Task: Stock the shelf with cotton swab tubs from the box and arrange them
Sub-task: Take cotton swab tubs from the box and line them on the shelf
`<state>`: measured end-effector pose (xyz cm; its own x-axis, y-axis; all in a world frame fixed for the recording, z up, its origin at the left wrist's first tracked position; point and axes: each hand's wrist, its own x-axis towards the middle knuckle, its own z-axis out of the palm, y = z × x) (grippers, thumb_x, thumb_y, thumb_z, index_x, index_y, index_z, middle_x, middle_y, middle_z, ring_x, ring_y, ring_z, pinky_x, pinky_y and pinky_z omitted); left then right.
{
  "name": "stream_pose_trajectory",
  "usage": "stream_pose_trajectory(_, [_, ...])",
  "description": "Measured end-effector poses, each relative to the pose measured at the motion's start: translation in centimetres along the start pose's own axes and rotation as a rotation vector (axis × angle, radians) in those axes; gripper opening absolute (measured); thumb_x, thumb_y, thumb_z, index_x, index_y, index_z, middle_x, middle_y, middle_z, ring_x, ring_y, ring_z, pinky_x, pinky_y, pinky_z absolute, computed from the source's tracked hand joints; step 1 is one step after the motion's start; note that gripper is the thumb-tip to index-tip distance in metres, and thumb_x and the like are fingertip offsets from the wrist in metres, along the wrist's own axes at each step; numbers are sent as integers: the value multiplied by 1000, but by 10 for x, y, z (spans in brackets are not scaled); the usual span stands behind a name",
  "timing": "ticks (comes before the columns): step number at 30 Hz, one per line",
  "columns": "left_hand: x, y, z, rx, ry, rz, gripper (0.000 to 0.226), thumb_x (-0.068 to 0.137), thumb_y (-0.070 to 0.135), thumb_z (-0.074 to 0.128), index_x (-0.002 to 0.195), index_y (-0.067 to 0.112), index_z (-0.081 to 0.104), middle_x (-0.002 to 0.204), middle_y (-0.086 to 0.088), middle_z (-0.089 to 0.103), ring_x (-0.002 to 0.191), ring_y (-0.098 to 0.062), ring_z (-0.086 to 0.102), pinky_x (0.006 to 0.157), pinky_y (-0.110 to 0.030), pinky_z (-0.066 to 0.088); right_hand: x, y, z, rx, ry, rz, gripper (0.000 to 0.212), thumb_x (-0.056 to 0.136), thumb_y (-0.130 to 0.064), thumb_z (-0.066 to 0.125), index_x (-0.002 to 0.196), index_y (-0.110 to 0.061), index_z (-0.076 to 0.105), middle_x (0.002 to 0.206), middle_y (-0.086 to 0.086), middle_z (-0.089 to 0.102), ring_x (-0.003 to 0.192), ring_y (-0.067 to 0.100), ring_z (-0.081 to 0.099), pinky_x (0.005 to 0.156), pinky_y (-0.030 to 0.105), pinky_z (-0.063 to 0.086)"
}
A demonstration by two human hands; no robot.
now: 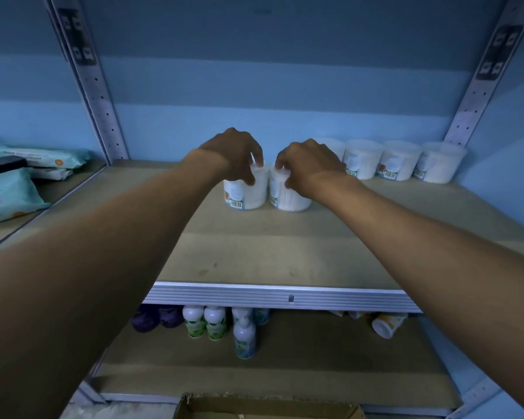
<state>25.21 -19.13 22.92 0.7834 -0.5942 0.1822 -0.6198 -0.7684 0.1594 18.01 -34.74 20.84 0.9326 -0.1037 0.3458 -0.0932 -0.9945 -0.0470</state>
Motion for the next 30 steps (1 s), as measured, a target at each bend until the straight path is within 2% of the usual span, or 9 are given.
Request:
stream_pose_trajectory(3, [16,-4,3,12,11,5,37,75,24,83,109,28,70,118,3,65,110,-20,60,96,-40,51,12,6,9,2,30,-36,40,89,-5,64,124,-24,67,122,8,64,114,31,59,85,36,49])
stream_pose_trajectory(11, [57,-16,13,25,36,5,38,74,24,84,110,27,71,117,1,65,105,-22,62,95,-40,52,49,18,26,0,94,-56,38,87,-3,67,120,-21,70,116,6,68,110,31,59,84,34,48])
stream_pose_trajectory(19, [92,-25,19,79,65,24,34,73,28,84,104,32,70,114,3,63,108,-21,57,95,-40,51,80,25,38,8,105,-24,39,86,-5,72,121,-22,71,119,7,68,111,29,62,92,37,52])
stream_pose_trajectory(26, [116,-32,28,93,94,28,33,76,26,82,106,30,70,121,3,60,117,-20,51,97,-37,48,99,31,45,8,107,5,39,86,-8,74,122,-23,71,121,6,66,114,28,60,91,34,49])
stream_pose_trajectory(30, [124,-34,31,58,92,-3,32,75,25,83,103,32,69,123,3,59,113,-21,55,96,-38,50,107,35,49,-15,98,3,42,86,-8,73,125,-24,69,125,6,64,116,28,58,93,35,48])
